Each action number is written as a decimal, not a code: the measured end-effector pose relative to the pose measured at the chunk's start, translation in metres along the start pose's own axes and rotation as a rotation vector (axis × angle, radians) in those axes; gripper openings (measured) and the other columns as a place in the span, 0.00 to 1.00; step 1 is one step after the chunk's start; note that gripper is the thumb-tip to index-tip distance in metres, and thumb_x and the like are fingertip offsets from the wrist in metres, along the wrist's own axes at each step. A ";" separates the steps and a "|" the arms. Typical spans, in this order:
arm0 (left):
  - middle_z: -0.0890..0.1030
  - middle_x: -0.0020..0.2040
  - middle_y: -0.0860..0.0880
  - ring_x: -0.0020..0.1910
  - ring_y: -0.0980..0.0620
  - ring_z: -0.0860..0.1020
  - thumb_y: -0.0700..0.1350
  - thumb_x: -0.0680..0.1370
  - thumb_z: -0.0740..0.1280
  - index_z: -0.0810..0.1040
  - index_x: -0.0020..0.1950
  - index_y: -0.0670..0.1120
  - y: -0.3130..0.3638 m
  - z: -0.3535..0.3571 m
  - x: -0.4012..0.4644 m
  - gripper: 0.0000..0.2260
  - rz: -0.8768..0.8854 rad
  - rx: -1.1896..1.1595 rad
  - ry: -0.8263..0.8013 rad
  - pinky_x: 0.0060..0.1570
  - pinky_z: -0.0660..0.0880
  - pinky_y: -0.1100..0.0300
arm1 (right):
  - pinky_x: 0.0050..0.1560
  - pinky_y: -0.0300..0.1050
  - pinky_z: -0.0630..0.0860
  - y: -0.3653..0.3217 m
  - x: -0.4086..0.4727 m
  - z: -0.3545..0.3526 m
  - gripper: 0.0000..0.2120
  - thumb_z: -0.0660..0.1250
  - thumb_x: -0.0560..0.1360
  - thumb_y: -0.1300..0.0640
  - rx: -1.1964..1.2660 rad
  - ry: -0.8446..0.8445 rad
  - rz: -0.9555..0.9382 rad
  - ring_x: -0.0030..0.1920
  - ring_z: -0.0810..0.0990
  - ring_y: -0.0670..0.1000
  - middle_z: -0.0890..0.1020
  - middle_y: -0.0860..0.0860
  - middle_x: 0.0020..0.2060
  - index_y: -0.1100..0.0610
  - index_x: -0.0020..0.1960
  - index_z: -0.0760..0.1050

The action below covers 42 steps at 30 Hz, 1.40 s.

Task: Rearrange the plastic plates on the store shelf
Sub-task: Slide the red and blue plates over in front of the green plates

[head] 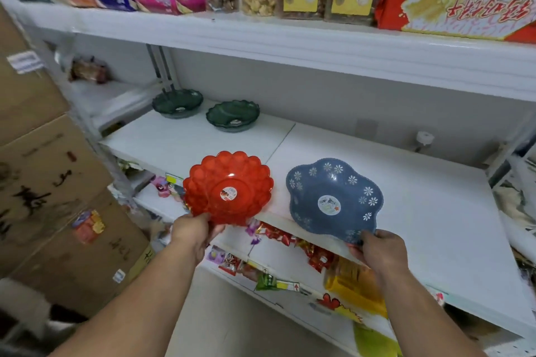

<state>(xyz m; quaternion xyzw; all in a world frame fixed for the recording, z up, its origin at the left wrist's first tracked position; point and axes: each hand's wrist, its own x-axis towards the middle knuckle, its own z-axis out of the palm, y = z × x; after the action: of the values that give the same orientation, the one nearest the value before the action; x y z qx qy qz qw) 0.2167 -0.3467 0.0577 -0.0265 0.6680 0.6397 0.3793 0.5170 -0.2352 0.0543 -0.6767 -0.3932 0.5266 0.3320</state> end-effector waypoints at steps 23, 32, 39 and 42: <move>0.83 0.32 0.37 0.25 0.46 0.80 0.34 0.77 0.66 0.76 0.48 0.38 0.130 -0.154 0.166 0.01 -0.018 -0.075 0.217 0.31 0.80 0.59 | 0.53 0.60 0.82 -0.066 -0.034 0.252 0.09 0.66 0.77 0.62 -0.134 -0.209 -0.160 0.36 0.85 0.60 0.86 0.61 0.34 0.68 0.44 0.79; 0.80 0.27 0.38 0.30 0.45 0.78 0.33 0.75 0.66 0.74 0.35 0.37 0.169 -0.135 0.243 0.08 0.001 -0.001 0.251 0.33 0.75 0.58 | 0.51 0.65 0.82 -0.074 0.009 0.312 0.11 0.65 0.77 0.61 -0.174 -0.245 -0.152 0.38 0.87 0.64 0.86 0.59 0.30 0.66 0.40 0.80; 0.75 0.17 0.48 0.17 0.55 0.74 0.39 0.77 0.65 0.78 0.22 0.41 0.191 -0.130 0.305 0.22 -0.041 0.112 0.227 0.22 0.70 0.70 | 0.35 0.47 0.76 -0.077 0.017 0.345 0.12 0.64 0.75 0.63 -0.173 -0.221 -0.143 0.27 0.83 0.54 0.85 0.59 0.28 0.66 0.35 0.76; 0.82 0.26 0.43 0.36 0.47 0.80 0.38 0.73 0.69 0.80 0.34 0.38 0.196 -0.134 0.341 0.09 -0.067 0.055 0.181 0.36 0.76 0.59 | 0.37 0.48 0.76 -0.074 0.018 0.367 0.13 0.65 0.75 0.62 -0.187 -0.195 -0.158 0.27 0.82 0.54 0.84 0.57 0.26 0.64 0.32 0.77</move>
<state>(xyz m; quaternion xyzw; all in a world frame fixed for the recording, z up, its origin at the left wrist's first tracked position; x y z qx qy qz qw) -0.1910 -0.2750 0.0224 -0.0961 0.7154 0.6031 0.3394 0.1484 -0.1716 0.0280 -0.6172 -0.5228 0.5231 0.2686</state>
